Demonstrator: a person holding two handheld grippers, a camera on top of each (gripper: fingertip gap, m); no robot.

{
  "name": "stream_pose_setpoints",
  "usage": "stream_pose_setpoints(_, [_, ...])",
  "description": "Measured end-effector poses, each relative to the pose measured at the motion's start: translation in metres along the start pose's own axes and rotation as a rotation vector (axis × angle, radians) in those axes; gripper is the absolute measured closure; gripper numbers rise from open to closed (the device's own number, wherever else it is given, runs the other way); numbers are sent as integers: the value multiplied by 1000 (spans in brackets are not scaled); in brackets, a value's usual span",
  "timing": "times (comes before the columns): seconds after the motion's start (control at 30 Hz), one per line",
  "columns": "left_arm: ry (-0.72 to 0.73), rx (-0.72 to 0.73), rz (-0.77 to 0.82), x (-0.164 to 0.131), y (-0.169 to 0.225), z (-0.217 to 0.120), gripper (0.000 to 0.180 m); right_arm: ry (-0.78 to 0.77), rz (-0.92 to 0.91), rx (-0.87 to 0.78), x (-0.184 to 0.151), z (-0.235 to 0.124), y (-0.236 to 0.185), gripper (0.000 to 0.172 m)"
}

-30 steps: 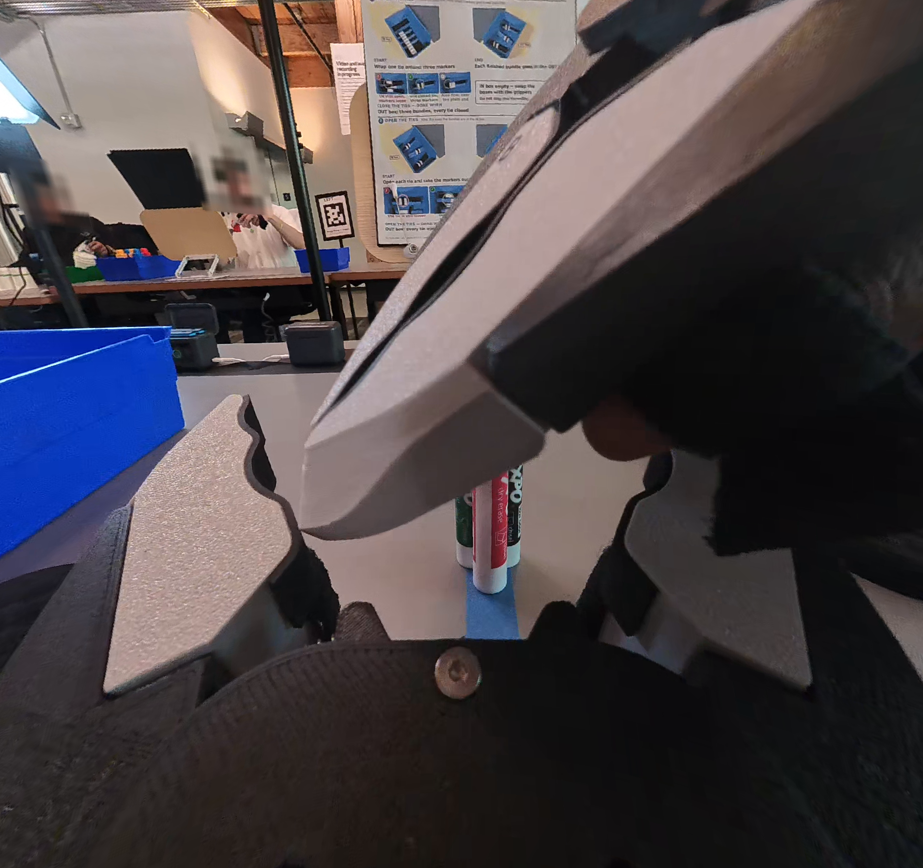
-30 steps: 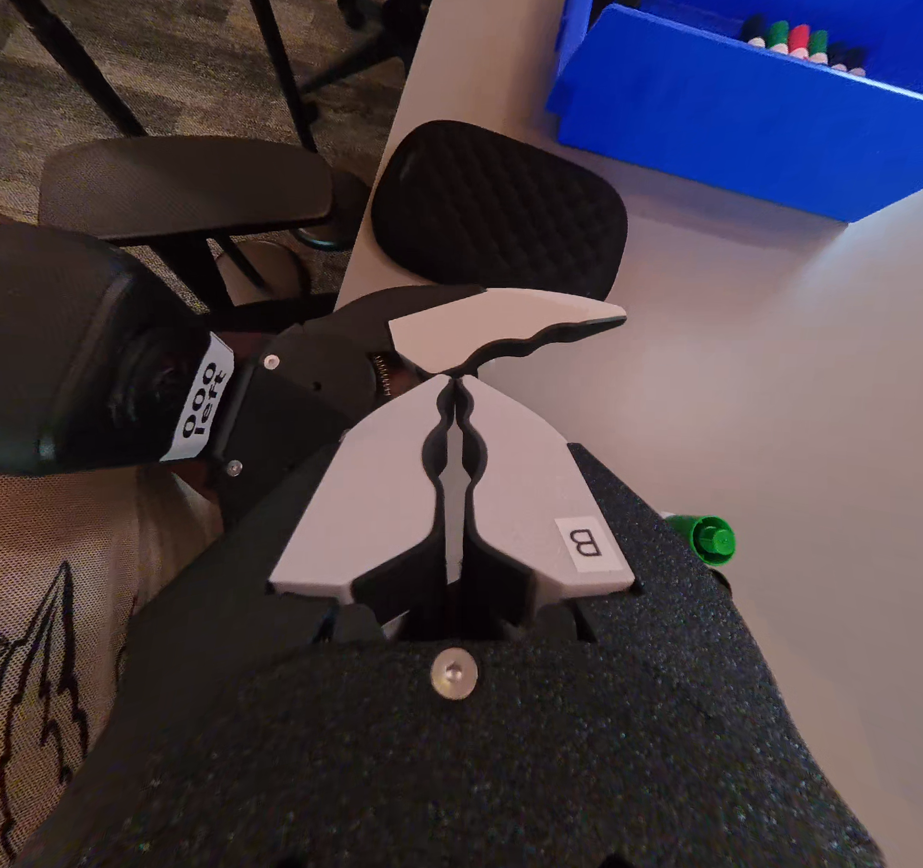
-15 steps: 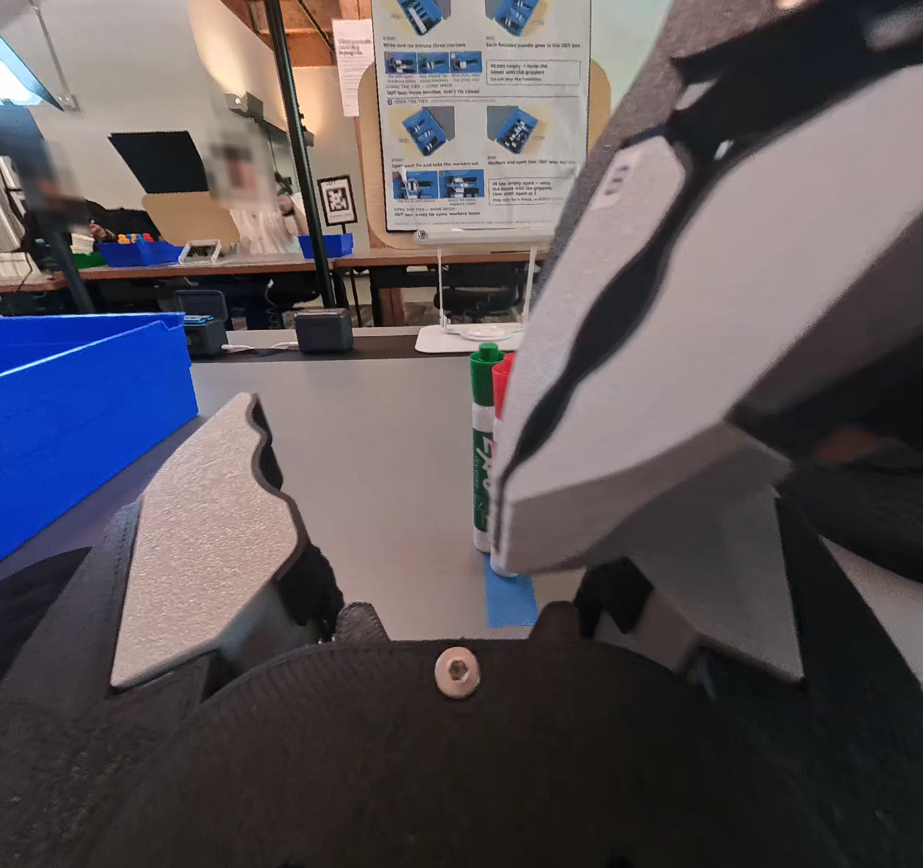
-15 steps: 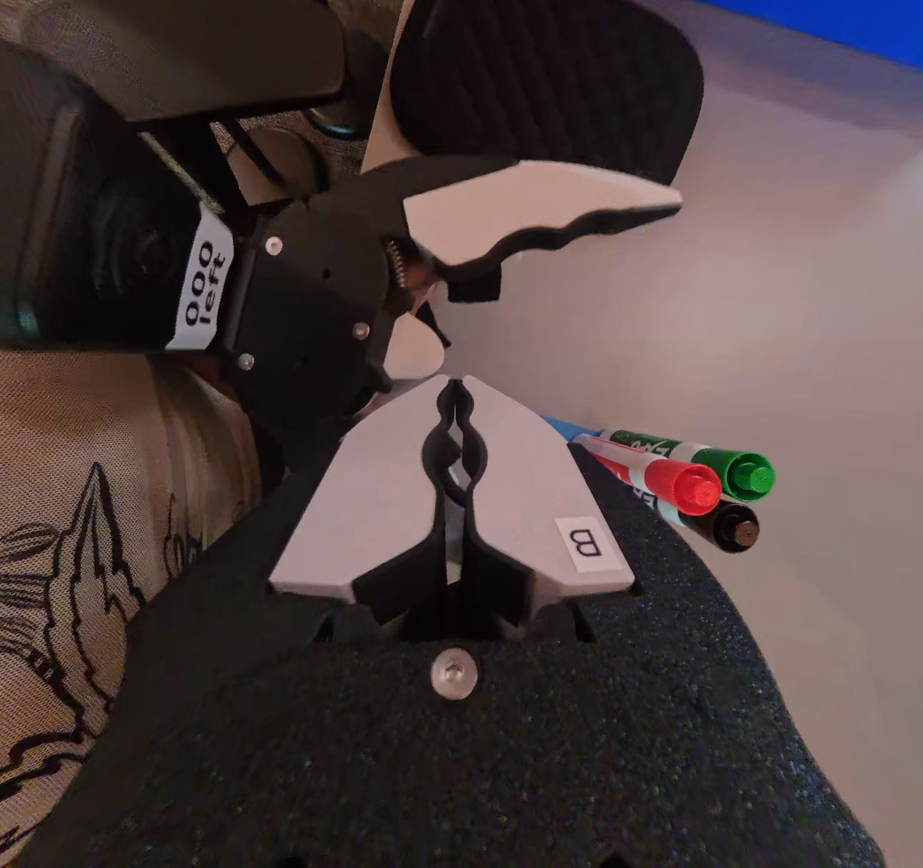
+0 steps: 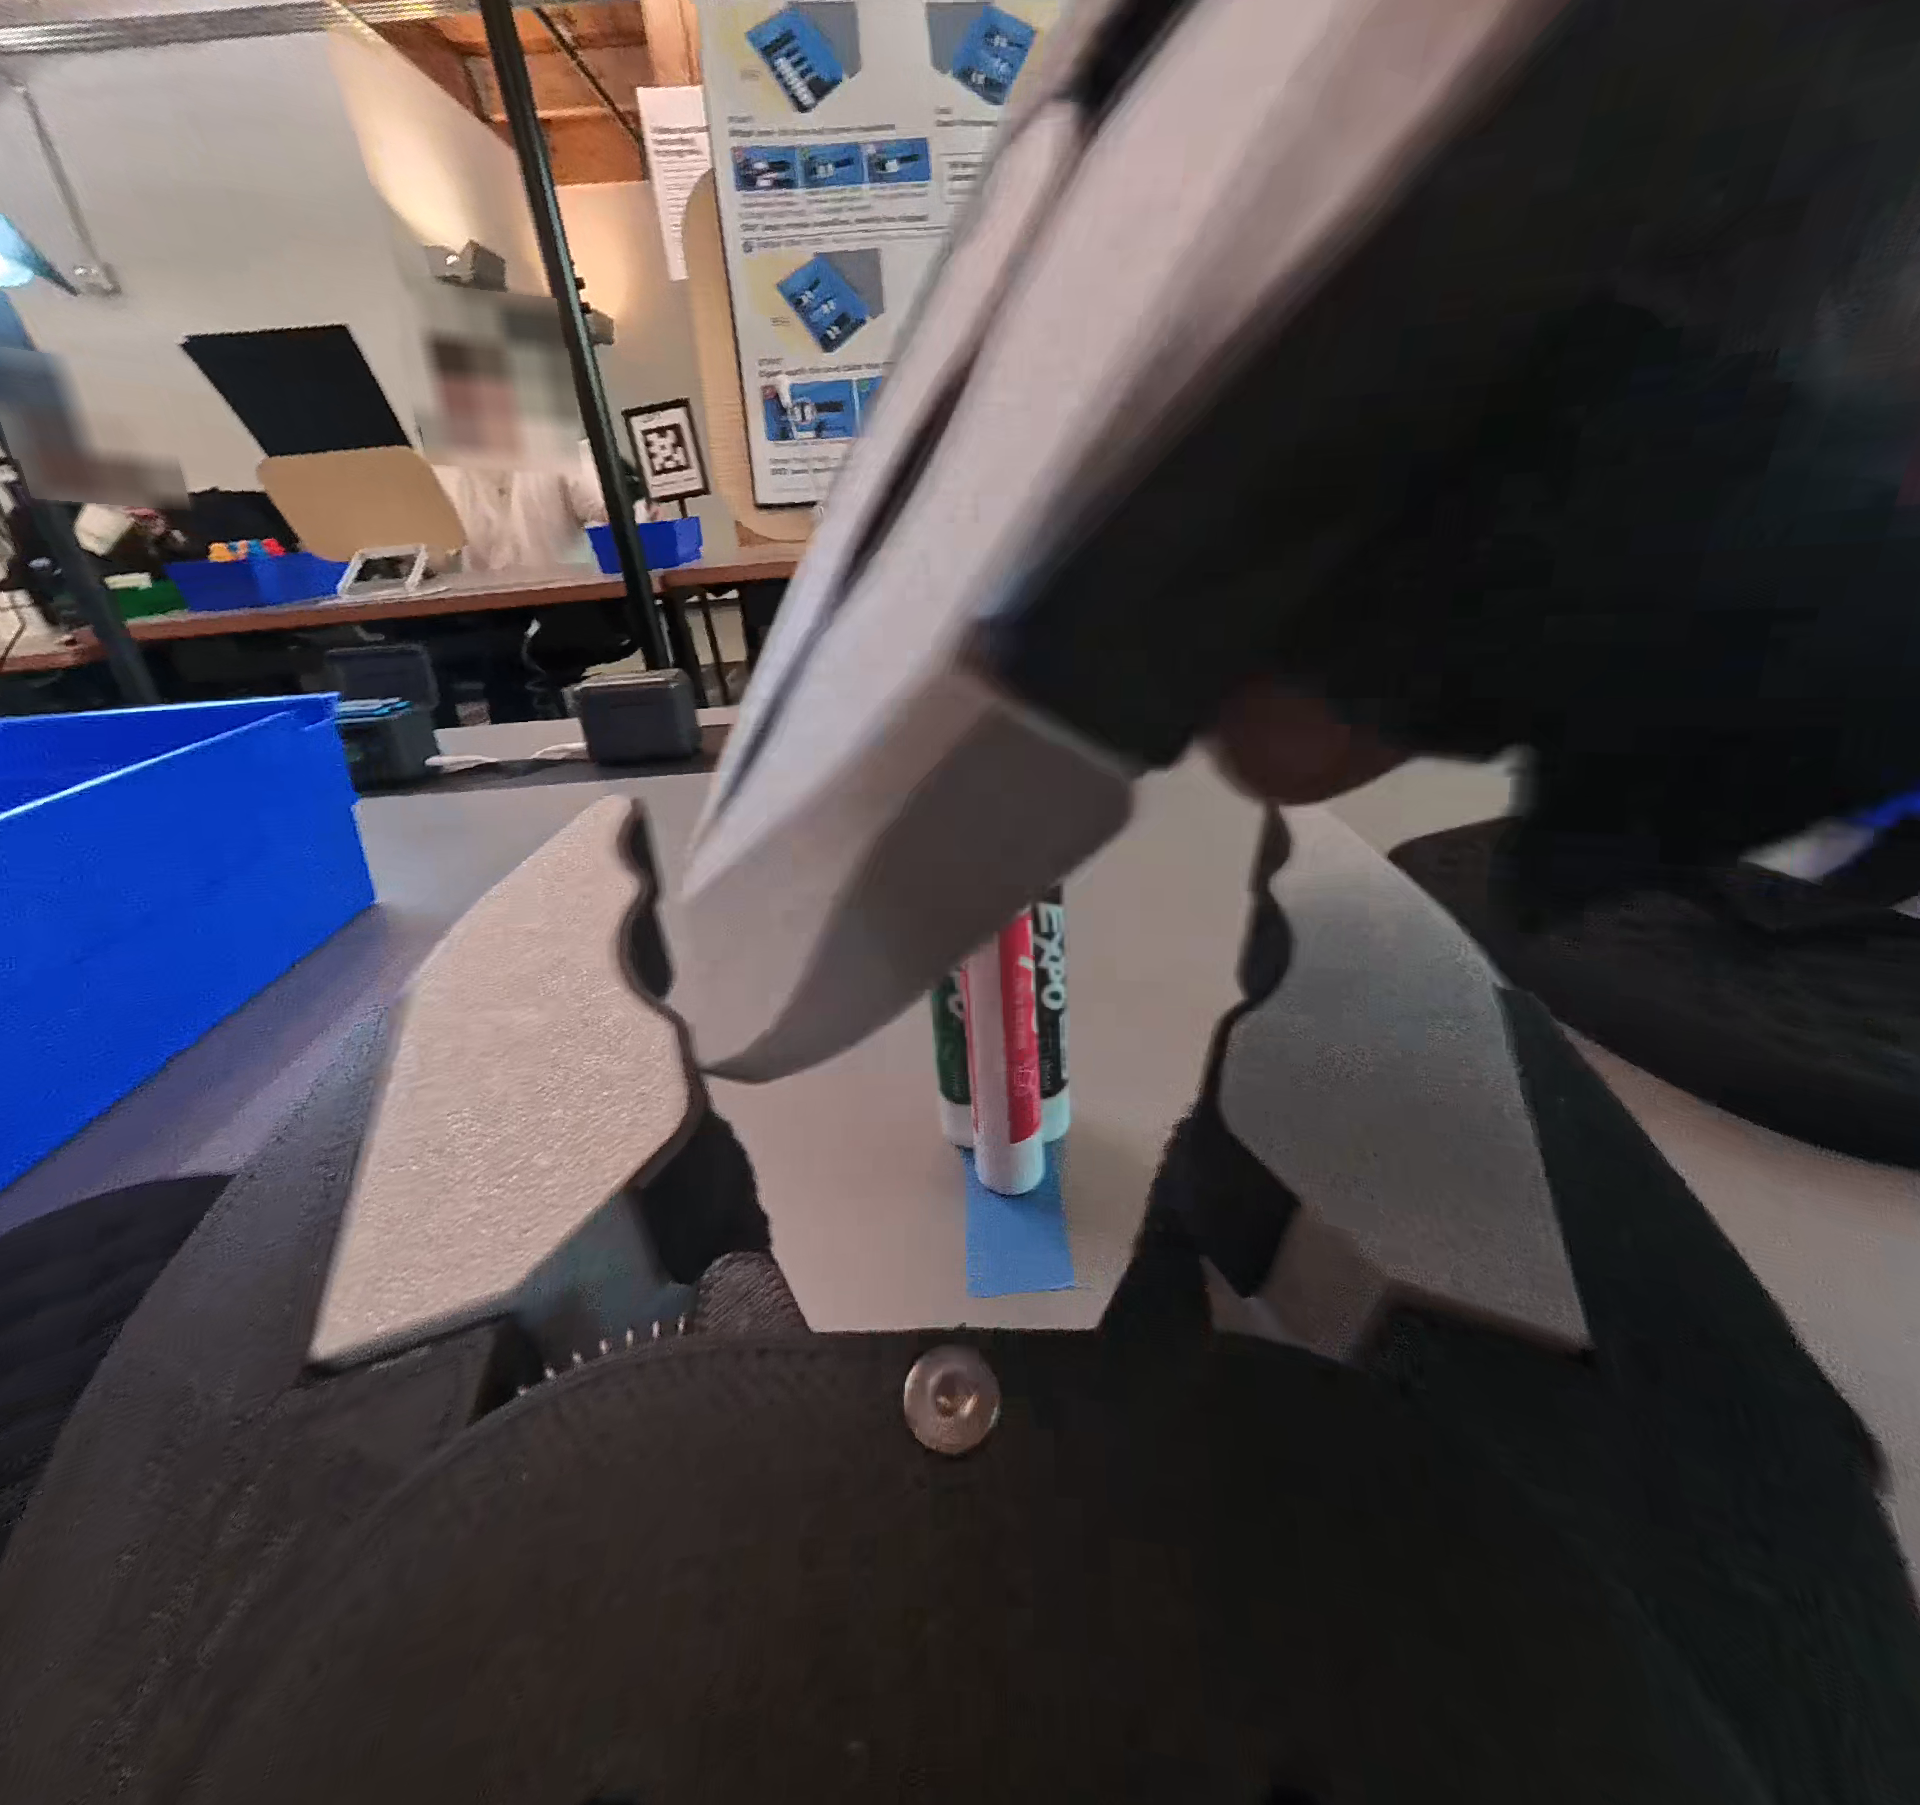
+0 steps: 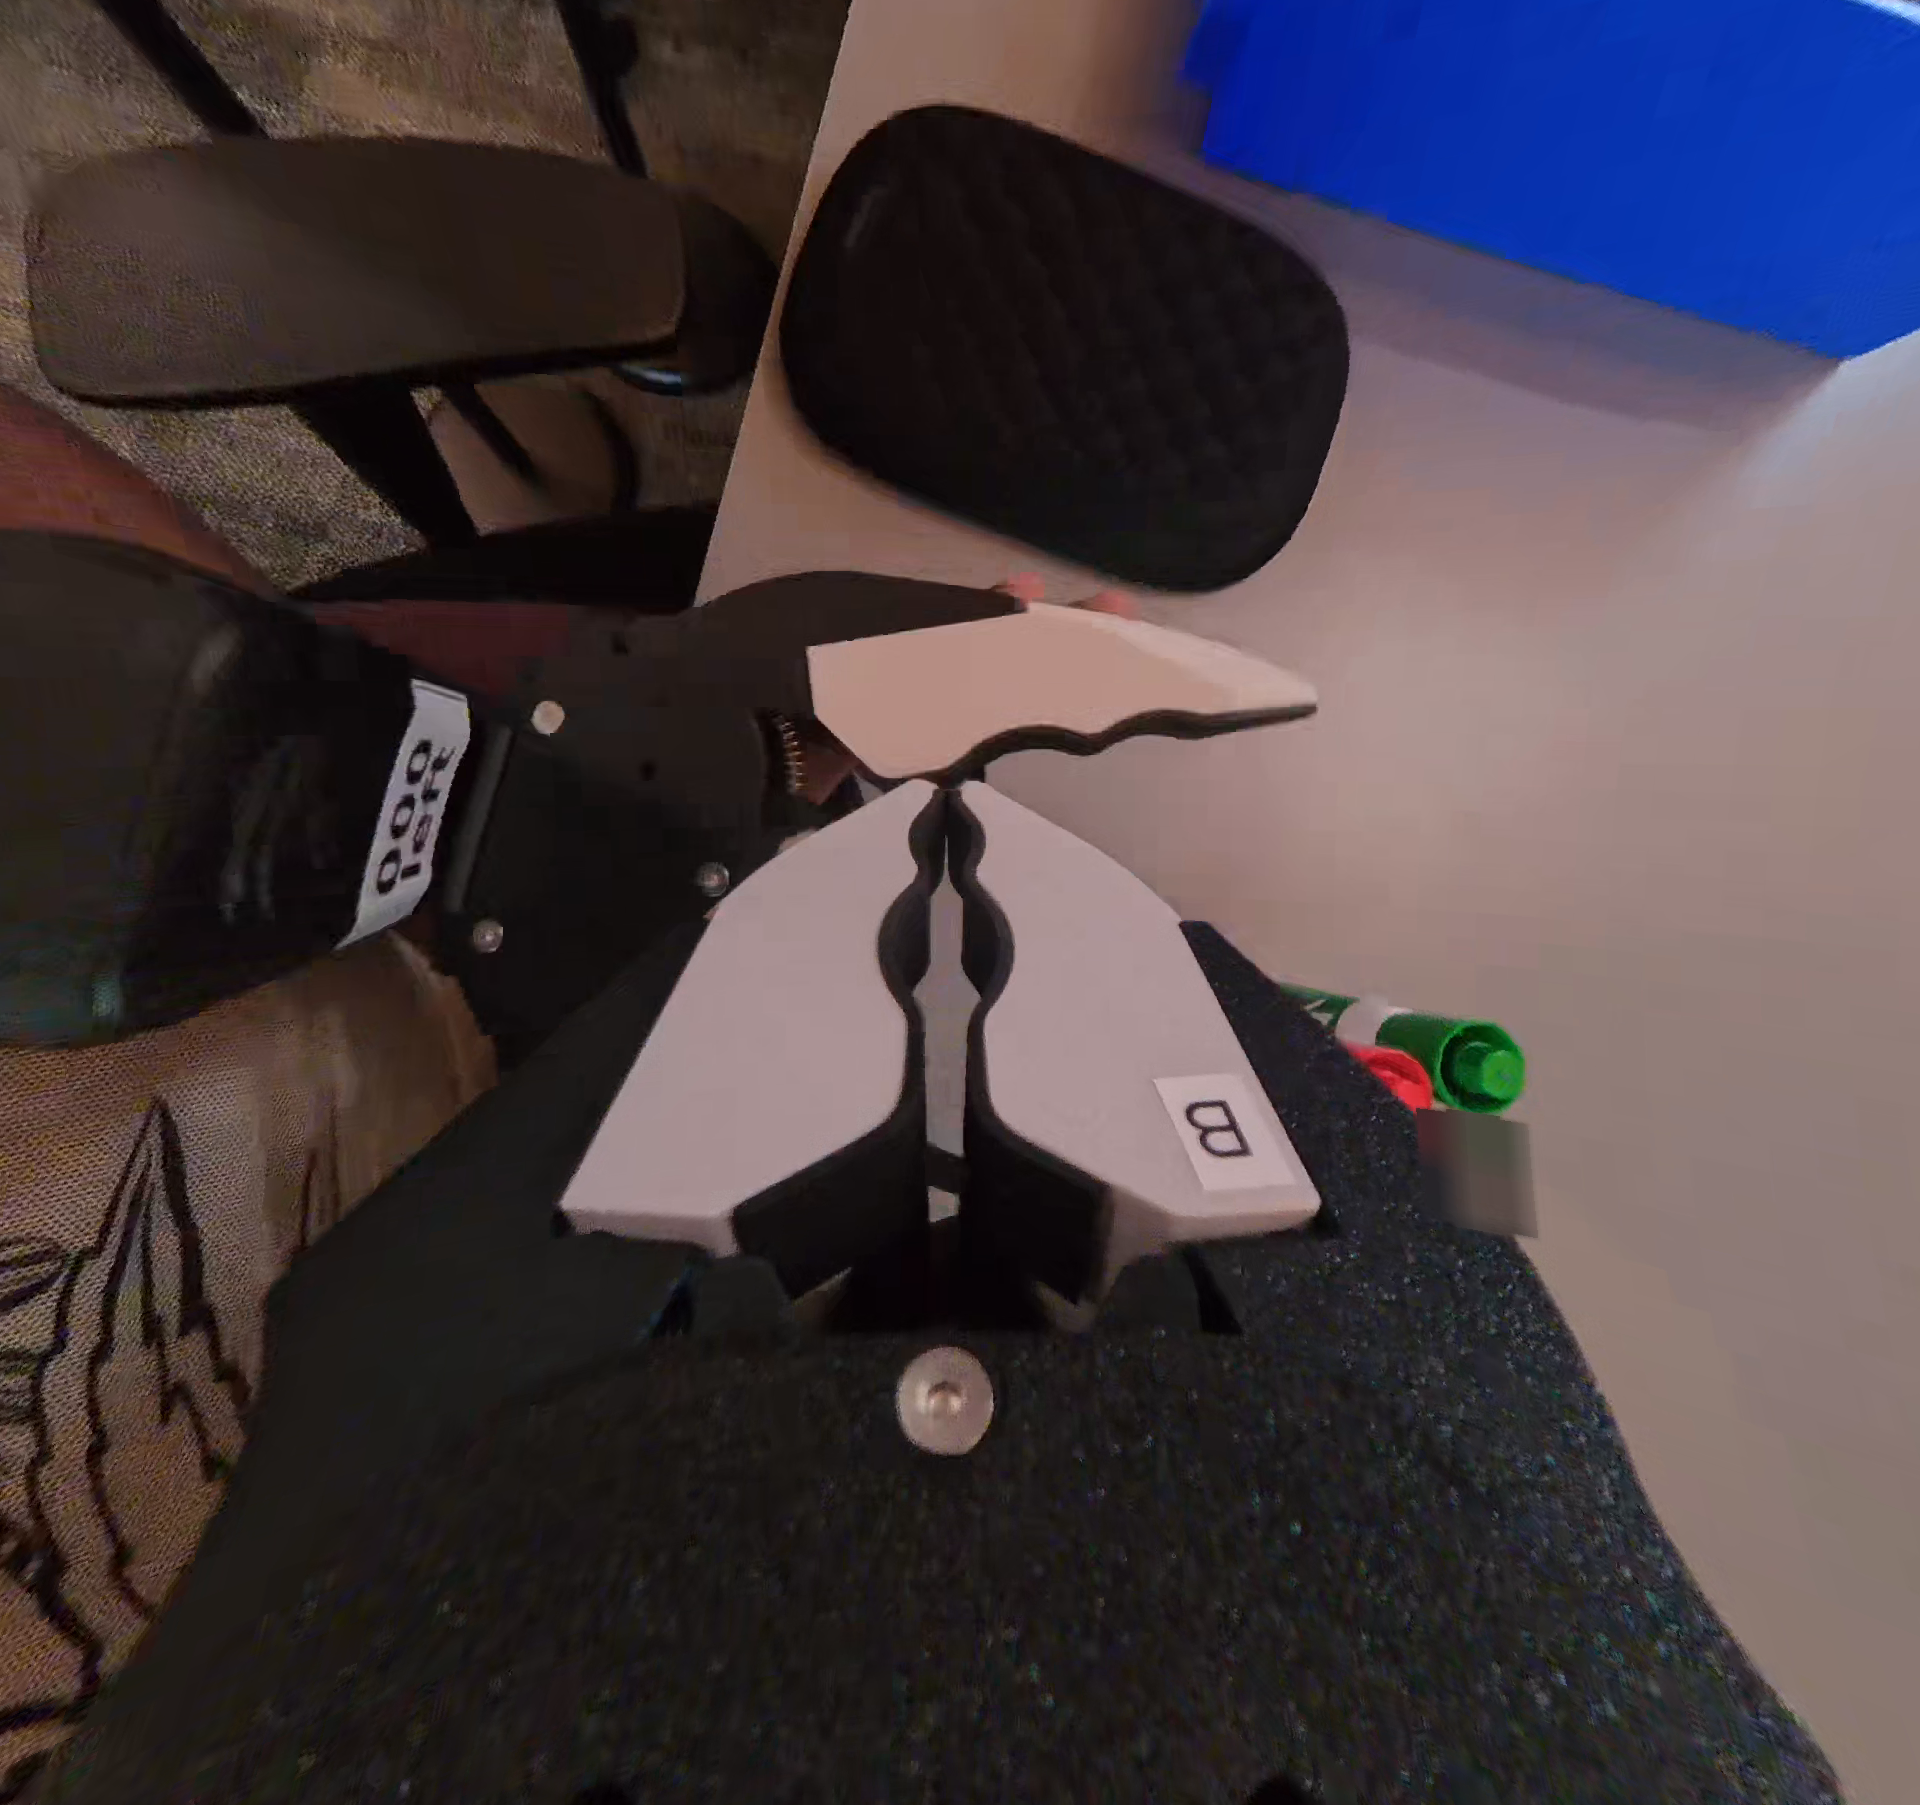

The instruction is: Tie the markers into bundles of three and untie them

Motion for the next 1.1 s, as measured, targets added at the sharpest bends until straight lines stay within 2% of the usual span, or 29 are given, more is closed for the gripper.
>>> stream_pose_setpoints(0.03, [4, 26, -12, 1, -1, 0, 65, 25, 0, -6, 2, 0, 1, 172])
stream_pose_setpoints(0.13, [0, 37, -46, 3, -14, 0, 73, 196, 26, -110, -7, -22, 7, 172])
stream_pose_setpoints(0.17, [-8, 27, -51, 4, -18, 1, 69, 279, 40, -140, -16, -34, 8, 166])
stream_pose_setpoints(0.23, [-68, -16, -62, 5, -22, 7, 54, 426, 110, -201, -42, -62, 13, 167])
stream_pose_setpoints(0.3, [-113, -65, -100, 6, -21, 16, 47, 536, 203, -248, -70, -88, 20, 167])
stream_pose_setpoints(0.43, [-152, -102, -78, 7, -13, 42, 44, 730, 310, -328, -114, -122, 24, 168])
stream_pose_setpoints(0.57, [-166, -78, -45, 4, -8, 58, 44, 770, 307, -372, -131, -127, 24, 169])
stream_pose_setpoints(0.77, [-193, -42, -20, -6, 1, 78, 45, 792, 288, -349, -144, -121, 27, 169])
stream_pose_setpoints(0.93, [-176, -2, -44, -8, 0, 81, 64, 832, 312, -325, -154, -121, 35, 169])
stream_pose_setpoints(1.1, [-207, 17, -44, -9, 3, 91, 65, 839, 316, -329, -161, -121, 40, 169])
Point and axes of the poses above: each gripper's, where its closed fingertips meet, z out along the fingers, x out of its top, y = z × x across the jaws, the point moved 10 cm from there along -z, back along the fingers, and after that the axes turned 9 degrees about -y, right-handed, at the moved point
